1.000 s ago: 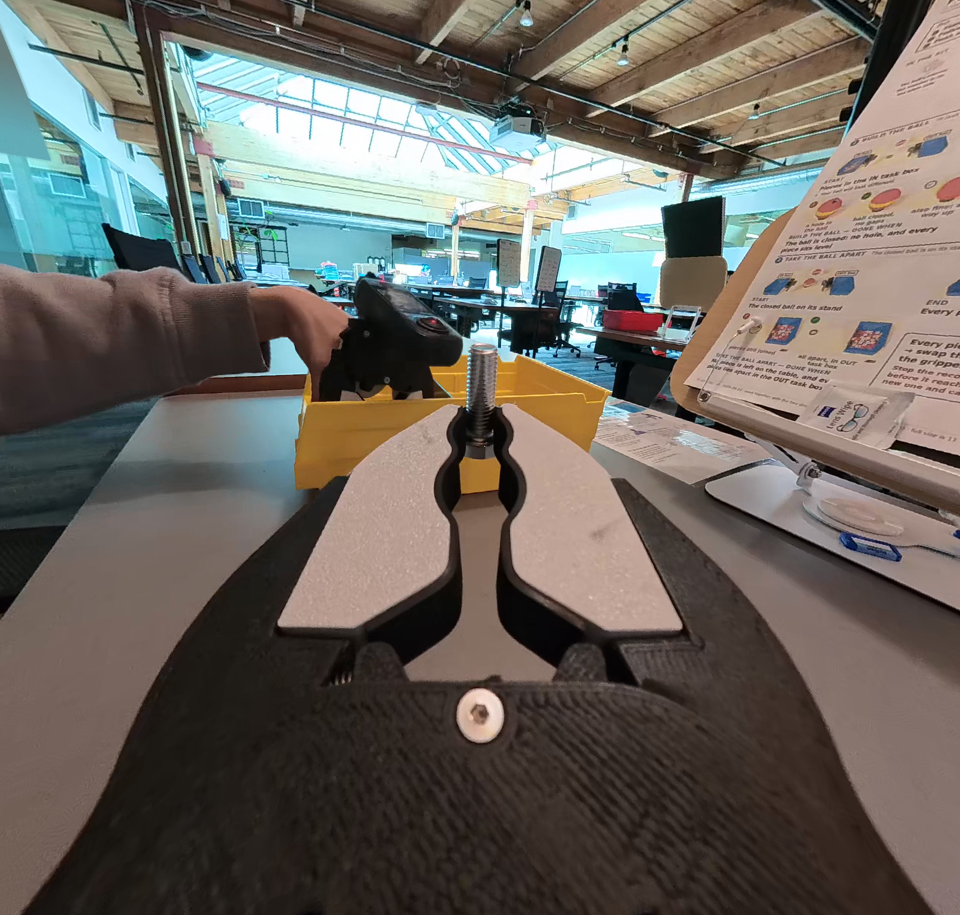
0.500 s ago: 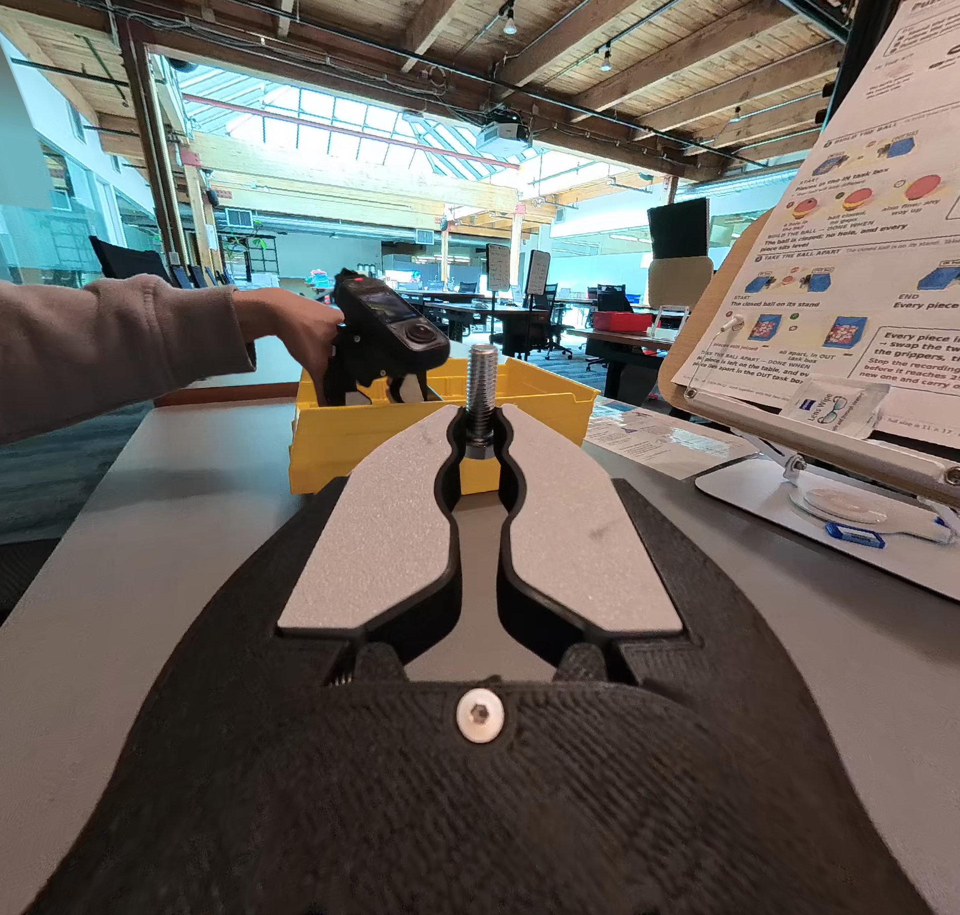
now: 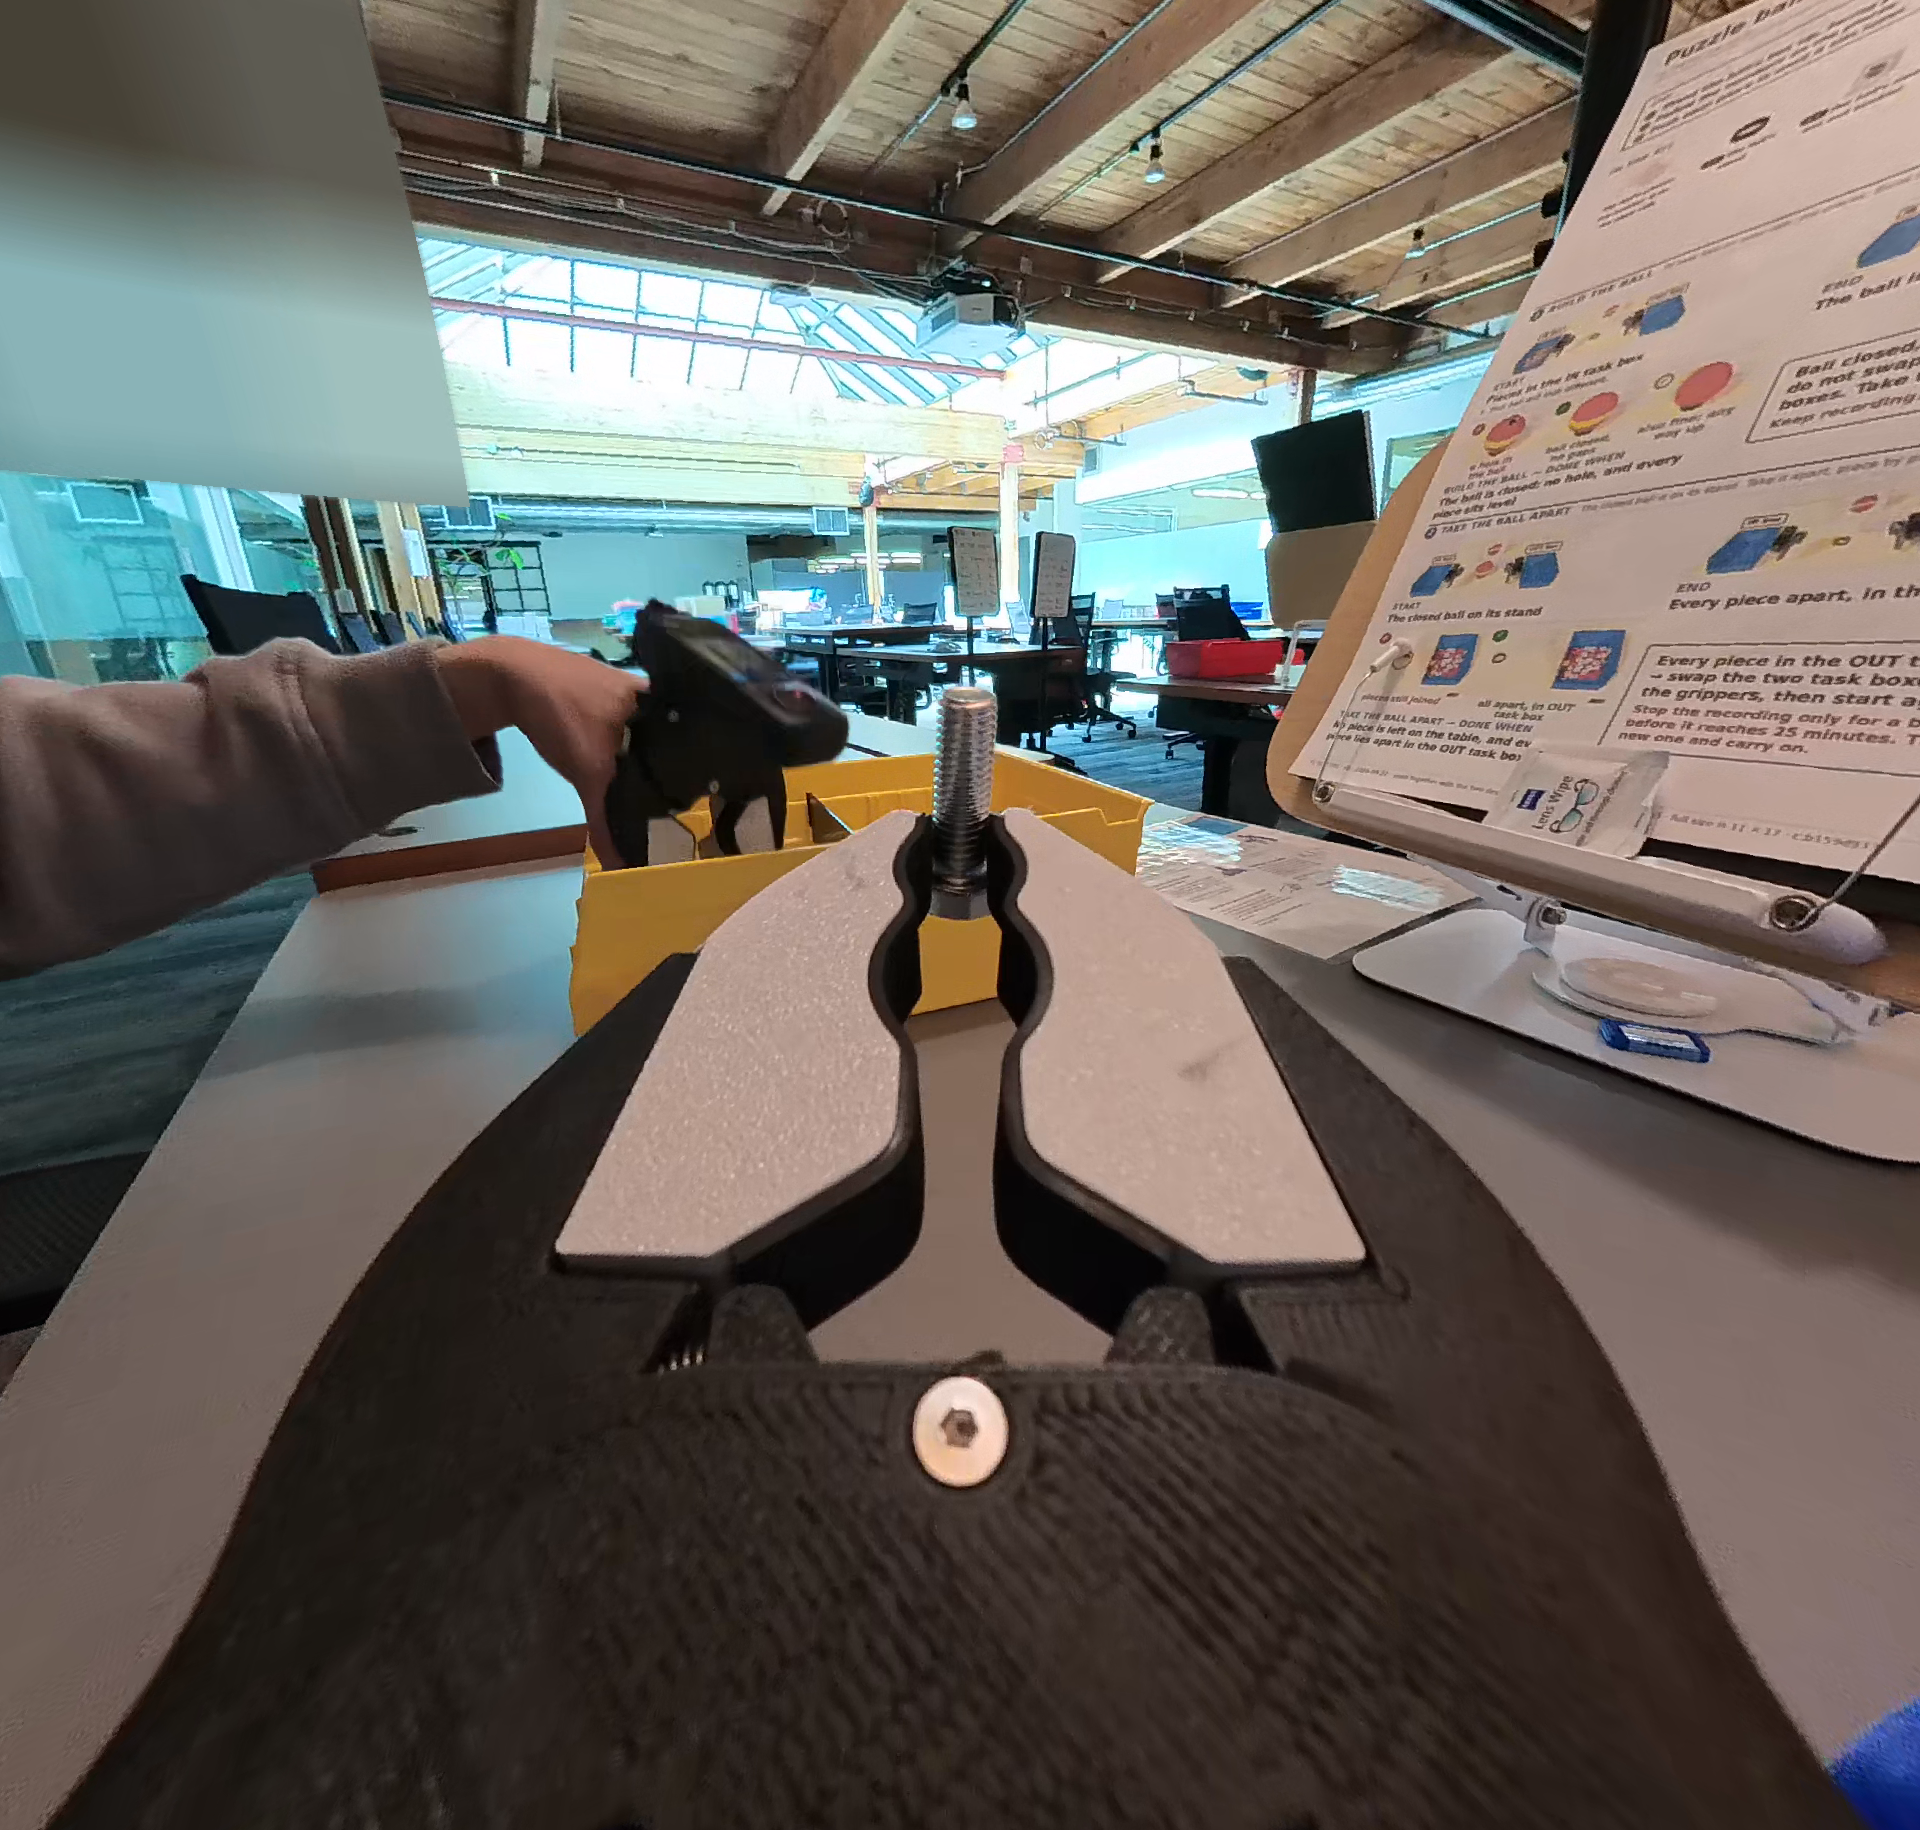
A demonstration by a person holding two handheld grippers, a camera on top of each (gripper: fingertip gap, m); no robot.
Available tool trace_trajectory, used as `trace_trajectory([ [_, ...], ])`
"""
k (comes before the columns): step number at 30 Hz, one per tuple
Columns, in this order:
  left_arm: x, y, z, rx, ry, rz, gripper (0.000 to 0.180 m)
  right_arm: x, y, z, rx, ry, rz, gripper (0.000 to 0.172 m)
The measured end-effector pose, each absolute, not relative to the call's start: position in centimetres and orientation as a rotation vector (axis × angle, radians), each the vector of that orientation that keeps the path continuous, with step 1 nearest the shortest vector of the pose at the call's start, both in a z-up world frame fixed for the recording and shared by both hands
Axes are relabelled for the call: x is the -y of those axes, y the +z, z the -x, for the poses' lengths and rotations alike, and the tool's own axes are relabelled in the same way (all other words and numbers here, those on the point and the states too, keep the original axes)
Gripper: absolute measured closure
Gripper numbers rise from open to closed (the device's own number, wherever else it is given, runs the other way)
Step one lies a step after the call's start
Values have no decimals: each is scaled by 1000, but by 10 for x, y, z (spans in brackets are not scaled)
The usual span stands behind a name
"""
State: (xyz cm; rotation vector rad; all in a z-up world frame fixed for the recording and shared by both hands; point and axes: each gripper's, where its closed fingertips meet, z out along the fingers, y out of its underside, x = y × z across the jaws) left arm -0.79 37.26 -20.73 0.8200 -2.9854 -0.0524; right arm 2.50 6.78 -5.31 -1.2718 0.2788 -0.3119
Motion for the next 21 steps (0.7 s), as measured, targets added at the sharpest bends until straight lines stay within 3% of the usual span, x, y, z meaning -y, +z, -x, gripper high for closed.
trace_trajectory([
  [3, -373, -217, 10, 2958, -107, -801, 137, -67, -53, -25, -276, -321, 1274, 163],
  [11, -377, -219, 2, 3067, -172, -763, 168, -70, -52, -23, -293, -303, 1276, 163],
  [14, -378, -219, -1, 3088, -91, -790, 165, -74, -54, -20, -304, -287, 1281, 163],
  [16, -377, -216, 0, 3055, -26, -849, 145, -76, -54, -16, -297, -278, 1279, 163],
  [17, -373, -216, 0, 3044, 33, -870, 144, -78, -55, -15, -296, -281, 1281, 163],
  [21, -365, -220, -4, 3059, 134, -904, 162, -83, -64, -5, -278, -308, 1298, 163],
])
